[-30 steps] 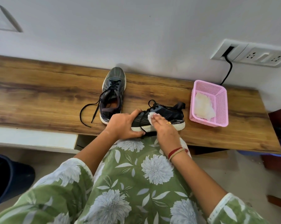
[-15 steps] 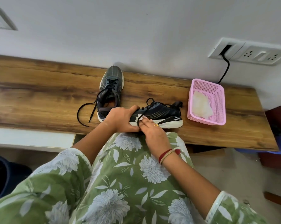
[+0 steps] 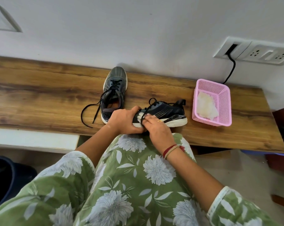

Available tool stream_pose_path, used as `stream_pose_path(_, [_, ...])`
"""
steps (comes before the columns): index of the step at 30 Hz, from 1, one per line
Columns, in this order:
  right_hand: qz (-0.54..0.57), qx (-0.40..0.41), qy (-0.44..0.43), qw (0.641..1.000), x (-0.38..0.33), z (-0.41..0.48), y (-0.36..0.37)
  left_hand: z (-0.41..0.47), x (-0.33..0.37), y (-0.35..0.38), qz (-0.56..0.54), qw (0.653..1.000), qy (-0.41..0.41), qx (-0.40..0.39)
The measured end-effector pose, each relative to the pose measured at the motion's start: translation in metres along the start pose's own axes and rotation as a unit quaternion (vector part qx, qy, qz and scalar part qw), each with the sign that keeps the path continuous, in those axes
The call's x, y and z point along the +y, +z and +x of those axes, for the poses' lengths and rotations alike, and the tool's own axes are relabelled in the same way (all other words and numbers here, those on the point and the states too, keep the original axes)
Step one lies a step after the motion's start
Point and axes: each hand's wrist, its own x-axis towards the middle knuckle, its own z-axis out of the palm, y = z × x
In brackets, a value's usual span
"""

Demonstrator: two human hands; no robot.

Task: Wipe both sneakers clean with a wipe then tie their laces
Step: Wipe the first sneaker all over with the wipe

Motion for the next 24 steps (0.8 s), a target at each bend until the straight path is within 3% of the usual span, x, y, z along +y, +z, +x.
stream_pose_path(3, [-0.005,-0.008,0.036,0.999,-0.010,0.005,0.000,0.004,0.000,-0.003,0.003,1.000,-0.003,-0.008])
stream_pose_path(9, [0.052,-0.017,-0.019,0.998,-0.004,-0.006,-0.013,0.001,0.001,-0.002,0.022,0.999,0.032,-0.007])
stream_pose_path(11, [0.083,-0.012,0.074,0.994,0.013,-0.011,-0.023,0.002,0.003,-0.004,0.022,0.999,0.025,-0.014])
stream_pose_path(13, [0.154,0.008,0.223,0.963,0.031,-0.016,-0.041,0.003,0.003,-0.007,0.028,0.999,0.019,-0.030])
stream_pose_path(16, [0.201,0.144,0.326,0.913,0.057,-0.022,-0.057,0.003,0.005,-0.007,0.032,0.999,0.008,-0.029])
stream_pose_path(24, [0.063,0.055,0.218,0.972,0.029,-0.014,-0.005,0.003,0.005,-0.003,0.016,1.000,-0.005,-0.023])
